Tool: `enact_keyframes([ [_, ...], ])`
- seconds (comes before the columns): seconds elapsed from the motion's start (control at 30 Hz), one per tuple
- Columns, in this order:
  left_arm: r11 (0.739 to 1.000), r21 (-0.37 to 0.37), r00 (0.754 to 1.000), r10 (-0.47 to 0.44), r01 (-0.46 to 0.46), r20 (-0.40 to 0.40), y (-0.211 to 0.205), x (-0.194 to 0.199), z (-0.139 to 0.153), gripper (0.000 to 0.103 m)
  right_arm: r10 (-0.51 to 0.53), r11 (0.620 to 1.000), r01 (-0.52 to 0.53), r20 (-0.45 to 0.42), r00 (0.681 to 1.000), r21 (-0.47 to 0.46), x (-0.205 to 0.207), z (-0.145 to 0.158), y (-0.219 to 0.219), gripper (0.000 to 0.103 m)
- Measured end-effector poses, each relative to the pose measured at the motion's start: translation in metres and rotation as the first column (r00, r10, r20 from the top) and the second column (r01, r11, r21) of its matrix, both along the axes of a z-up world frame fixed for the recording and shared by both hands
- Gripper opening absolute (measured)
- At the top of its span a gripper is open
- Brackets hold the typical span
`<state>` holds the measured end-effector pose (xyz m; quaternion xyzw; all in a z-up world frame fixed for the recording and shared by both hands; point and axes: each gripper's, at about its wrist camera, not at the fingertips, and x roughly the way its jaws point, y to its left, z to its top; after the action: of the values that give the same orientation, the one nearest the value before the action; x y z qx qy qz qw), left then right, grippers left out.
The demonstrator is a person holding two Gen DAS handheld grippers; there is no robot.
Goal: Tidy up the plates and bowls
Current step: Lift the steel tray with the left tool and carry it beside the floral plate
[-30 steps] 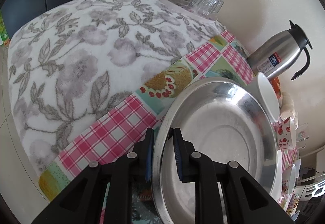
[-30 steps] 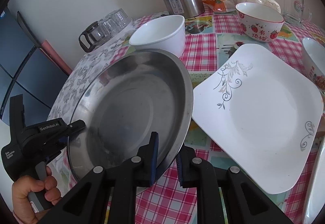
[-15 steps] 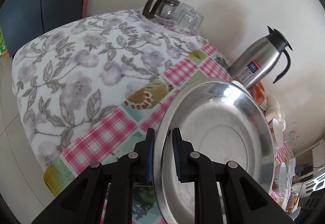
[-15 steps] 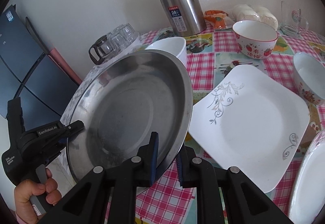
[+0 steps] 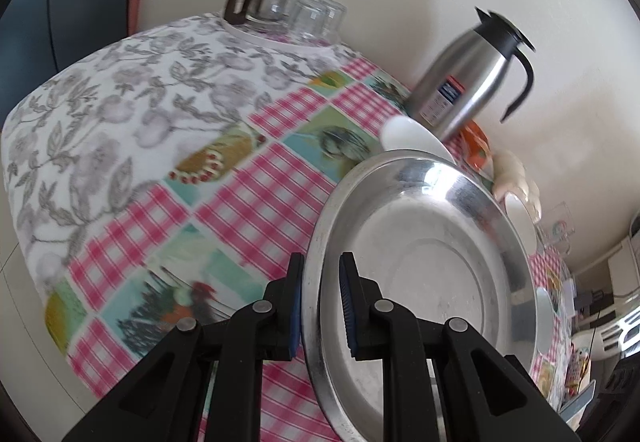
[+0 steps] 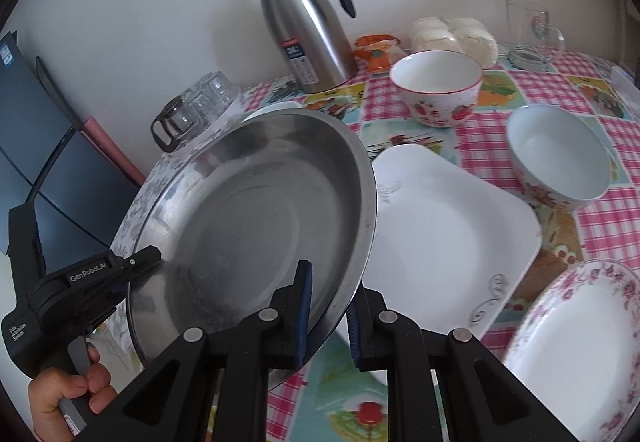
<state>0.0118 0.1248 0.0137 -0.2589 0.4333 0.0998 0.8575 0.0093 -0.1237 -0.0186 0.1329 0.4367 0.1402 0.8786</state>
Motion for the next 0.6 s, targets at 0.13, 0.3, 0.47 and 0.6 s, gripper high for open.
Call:
enact_keyframes([
  [0.13, 0.999, 0.003, 0.999, -0.041, 0.041, -0.014, -0.023, 0.004, -0.003, 0.018, -0.029, 1.000, 0.029, -0.004, 1.000, -0.009, 0.000, -0.001, -0.022, 0.017],
  [0.3, 0.995, 0.012, 0.995, -0.096, 0.096, -0.038, -0.055, 0.010, -0.008, 0.018, -0.066, 0.998, 0.066, -0.010, 0.998, -0.019, 0.000, -0.004, -0.049, 0.017],
  [0.47, 0.990, 0.013, 0.988, -0.142, 0.143, -0.063, -0.081, 0.013, -0.015, 0.018, -0.103, 0.994, 0.102, -0.022, 0.994, -0.029, -0.002, -0.009, -0.076, 0.017],
  [0.6, 0.985, 0.026, 0.982, -0.170, 0.173, -0.078, -0.098, 0.014, -0.019, 0.018, -0.126, 0.992, 0.125, -0.033, 0.991, -0.033, -0.002, -0.014, -0.094, 0.017],
])
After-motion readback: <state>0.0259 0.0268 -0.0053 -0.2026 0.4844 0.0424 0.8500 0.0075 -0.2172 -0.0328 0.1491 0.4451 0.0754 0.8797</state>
